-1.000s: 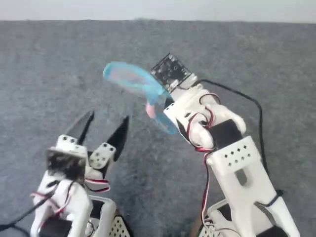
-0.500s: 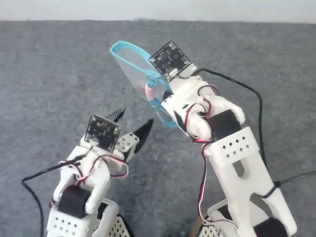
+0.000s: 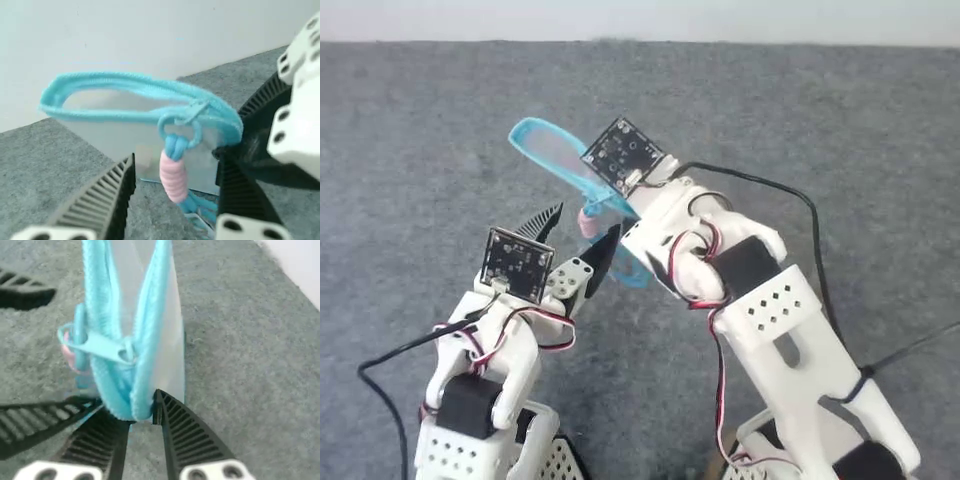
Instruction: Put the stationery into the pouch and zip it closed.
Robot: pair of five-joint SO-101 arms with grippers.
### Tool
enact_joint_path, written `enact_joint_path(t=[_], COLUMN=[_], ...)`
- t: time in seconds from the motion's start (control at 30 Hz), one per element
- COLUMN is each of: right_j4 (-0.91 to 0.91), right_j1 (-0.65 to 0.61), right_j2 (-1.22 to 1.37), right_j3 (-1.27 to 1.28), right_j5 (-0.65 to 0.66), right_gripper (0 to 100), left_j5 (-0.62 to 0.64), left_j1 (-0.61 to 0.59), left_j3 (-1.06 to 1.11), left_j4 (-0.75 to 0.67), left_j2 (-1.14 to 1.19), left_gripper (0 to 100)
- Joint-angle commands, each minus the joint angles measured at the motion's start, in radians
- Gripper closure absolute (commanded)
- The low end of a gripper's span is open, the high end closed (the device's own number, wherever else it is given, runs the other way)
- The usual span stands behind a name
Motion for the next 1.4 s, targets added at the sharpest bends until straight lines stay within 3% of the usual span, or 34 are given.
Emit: enact_joint_path(t=[0.0,0.07,0.4,0.53,0.77,1.2,1.37], right_j4=[-0.015,-0.041,-0.061,-0.059,-0.051,-0.068,-0.093], right_j1=[-0.007,-0.007,0.015,-0.022,-0.094,-0.101,-0.165], right_j2=[0.035,0.036,0.025,-0.004,-0.136,-0.363,-0.364], right_j3=[0.029,0.061,0.098,0.077,0.081,0.150,0.172], right_j5=[0.018,0.018,0.012,0.012,0.011,0.009,0.015], right_gripper=[99.1,99.1,99.1,98.3,84.7,85.0,85.0], left_j5=[-0.072,-0.094,-0.172,-0.172,-0.170,-0.170,-0.169], left_j1=[-0.008,-0.015,-0.009,-0.009,-0.008,-0.008,-0.008], left_j3=[-0.004,-0.008,-0.096,-0.090,-0.074,-0.074,-0.074], left_j4=[-0.031,-0.025,0.189,0.193,0.189,0.189,0.189], left_j2=[0.018,0.017,0.017,0.018,0.018,0.023,0.023], left_gripper=[91,100,99,99,99,99,99])
